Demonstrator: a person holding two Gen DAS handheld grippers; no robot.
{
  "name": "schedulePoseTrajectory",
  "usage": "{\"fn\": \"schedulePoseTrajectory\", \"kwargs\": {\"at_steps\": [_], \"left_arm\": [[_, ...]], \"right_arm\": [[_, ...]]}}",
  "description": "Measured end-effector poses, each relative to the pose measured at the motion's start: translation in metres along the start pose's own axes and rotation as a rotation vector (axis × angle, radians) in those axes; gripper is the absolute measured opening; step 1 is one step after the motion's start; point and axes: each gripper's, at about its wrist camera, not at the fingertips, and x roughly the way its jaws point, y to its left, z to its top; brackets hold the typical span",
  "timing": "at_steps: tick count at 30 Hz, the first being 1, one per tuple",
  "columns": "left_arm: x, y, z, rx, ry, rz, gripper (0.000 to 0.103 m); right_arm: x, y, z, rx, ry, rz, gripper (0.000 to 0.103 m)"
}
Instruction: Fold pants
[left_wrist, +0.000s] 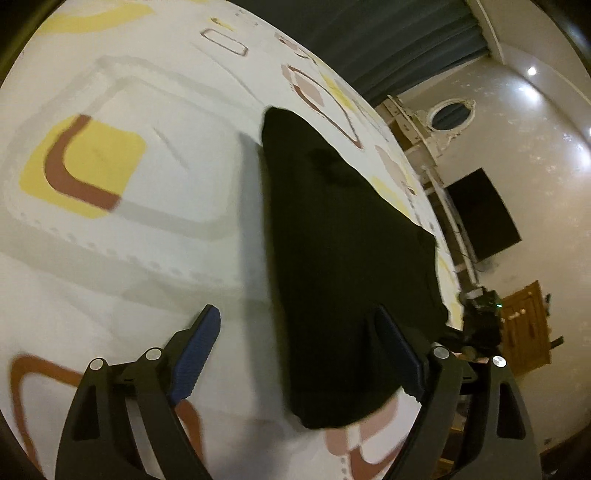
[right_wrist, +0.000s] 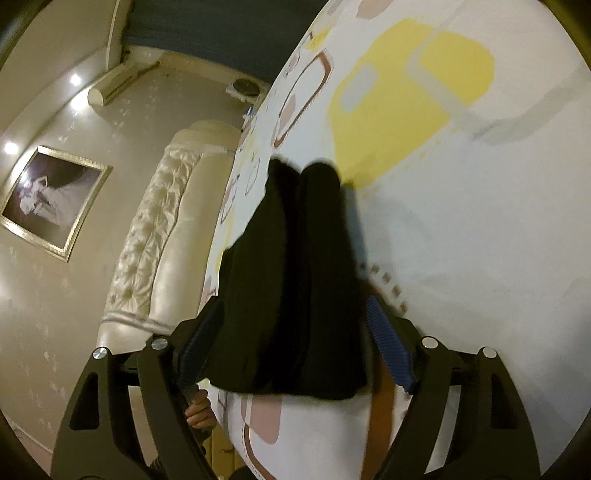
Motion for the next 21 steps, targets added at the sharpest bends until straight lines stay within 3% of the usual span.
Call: {"fn": "schedulePoseTrajectory", "kwargs": {"at_steps": [8,10,12,16,21], "left_arm": [[0.022,-0.022,-0.005,0.021,0.034,0.020,0.084],[0.028,-0.027,-0.006,0.031,0.053,0.024,0.058],[0.031,-0.032,-0.009,0.030,0.055,0.054,0.054],[0.024,-0.036,-0.008,0.012,0.041,0.068,0.039],[0.015,-0.049,-0.012,0.030,0.044,0.109,0.037]], "right_arm": [[0.020,0.015,-0.015,-0.047,0.038,-0.067,0.077],[0.024,0.016,-0.017,-0.063,0.054,-0.119,0.049],[0.025,0.012,-0.019,-0.057,0.068,-0.132,0.040],[0.017,0.013,-0.023,-0.028,0.050,-0.085,0.033],[0.008,0.023,-0.028,-0.042,0.049,-0.066,0.031]]}}
